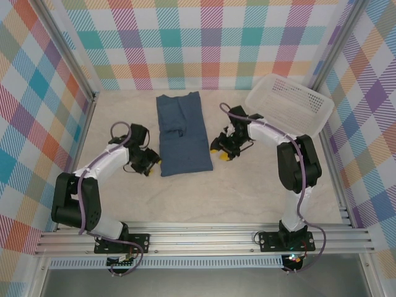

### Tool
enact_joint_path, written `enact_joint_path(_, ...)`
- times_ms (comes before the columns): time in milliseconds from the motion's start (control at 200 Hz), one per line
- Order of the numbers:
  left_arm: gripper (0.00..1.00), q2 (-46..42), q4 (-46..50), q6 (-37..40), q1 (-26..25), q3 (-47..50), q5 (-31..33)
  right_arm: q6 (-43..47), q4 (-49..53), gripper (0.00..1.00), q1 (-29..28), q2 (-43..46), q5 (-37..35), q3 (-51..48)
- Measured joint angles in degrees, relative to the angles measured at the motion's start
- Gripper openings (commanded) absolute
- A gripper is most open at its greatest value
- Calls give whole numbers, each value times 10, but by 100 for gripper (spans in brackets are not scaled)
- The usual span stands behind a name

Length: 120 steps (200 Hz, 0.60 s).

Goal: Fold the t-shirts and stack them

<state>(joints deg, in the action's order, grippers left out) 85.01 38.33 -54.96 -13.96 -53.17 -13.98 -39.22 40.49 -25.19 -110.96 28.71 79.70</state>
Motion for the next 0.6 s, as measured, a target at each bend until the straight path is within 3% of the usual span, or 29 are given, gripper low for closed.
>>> enact_joint_path(170,44,0,-35,-61,-39,55,-30,-28,-45,50,-15,-1,29,-66)
enact_joint_path(375,42,29,-88,-86,-42,56,-29,-52,-80,48,-19,-19,47,-76)
enact_joint_path(600,28,71,-95,-86,-42,42,-24,-71,-88,38,-17,-49,55,-67)
